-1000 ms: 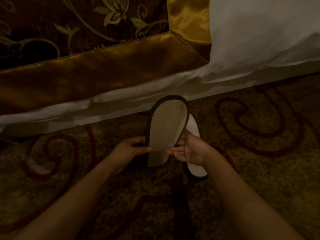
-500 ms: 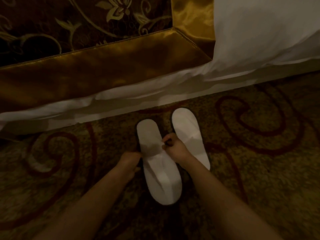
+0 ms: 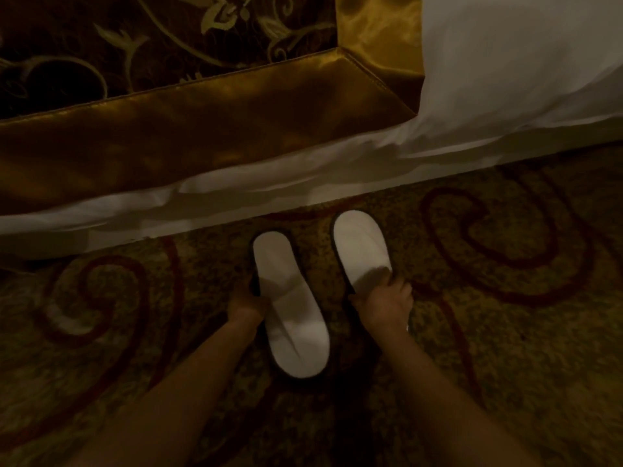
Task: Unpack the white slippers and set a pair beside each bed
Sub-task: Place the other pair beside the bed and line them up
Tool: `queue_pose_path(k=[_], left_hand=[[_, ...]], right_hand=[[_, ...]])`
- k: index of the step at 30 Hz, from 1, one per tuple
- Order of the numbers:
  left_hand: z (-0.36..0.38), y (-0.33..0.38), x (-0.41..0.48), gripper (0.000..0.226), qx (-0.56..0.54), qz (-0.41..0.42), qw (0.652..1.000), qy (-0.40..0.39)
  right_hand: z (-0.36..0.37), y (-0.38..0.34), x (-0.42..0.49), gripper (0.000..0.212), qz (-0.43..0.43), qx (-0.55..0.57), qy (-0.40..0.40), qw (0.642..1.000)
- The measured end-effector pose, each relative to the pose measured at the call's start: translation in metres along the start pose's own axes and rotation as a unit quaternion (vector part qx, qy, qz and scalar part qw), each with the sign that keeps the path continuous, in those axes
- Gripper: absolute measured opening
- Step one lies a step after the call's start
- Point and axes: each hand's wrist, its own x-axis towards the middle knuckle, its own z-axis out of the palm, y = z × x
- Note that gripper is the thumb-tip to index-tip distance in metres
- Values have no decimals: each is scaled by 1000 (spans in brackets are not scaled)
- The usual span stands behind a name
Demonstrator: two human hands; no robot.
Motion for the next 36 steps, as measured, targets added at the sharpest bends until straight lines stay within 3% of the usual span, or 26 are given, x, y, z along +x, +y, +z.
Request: queue_pose_path(k=[3, 7, 10, 12, 16, 18, 22, 25, 28, 31, 33, 36], left_hand=[[1, 2, 6, 51, 105, 48, 993, 13], [4, 7, 8, 51, 253, 45, 966, 34], [4, 24, 7, 50, 219, 54, 972, 72], [3, 41, 8, 52, 167, 100, 979, 66], [-3, 78, 11, 61, 6, 186, 982, -17], [-5, 88, 13, 67, 32, 200, 977, -69], [-9, 85, 16, 53, 94, 190, 968, -137], [-11, 73, 14, 56, 35, 106, 974, -196], [-6, 68, 4, 59, -93, 20, 974, -207], [7, 67, -16, 57, -225, -24, 952, -206], [19, 65, -36, 57, -296, -43, 930, -214], [41, 58, -69, 60, -296, -73, 919, -249]], right_hand=[[10, 11, 0, 104, 9, -31, -29, 999], [8, 16, 4, 103, -3, -13, -18, 1000], [-3, 23, 10, 104, -17, 39, -25, 999], [-12, 30, 11, 104, -81, 50, -34, 995], [-38, 46, 13, 111, -201, 90, -107, 970], [-52, 51, 12, 111, -232, 79, -133, 960], [-73, 51, 10, 108, -308, 12, -104, 946], [-82, 52, 14, 105, -346, -58, -47, 935], [-86, 48, 15, 100, -302, -66, 1, 951], [-82, 30, 13, 81, -145, 53, 14, 988], [-76, 16, 11, 61, -24, 192, -14, 981], [-60, 5, 10, 47, 53, 299, -67, 950]])
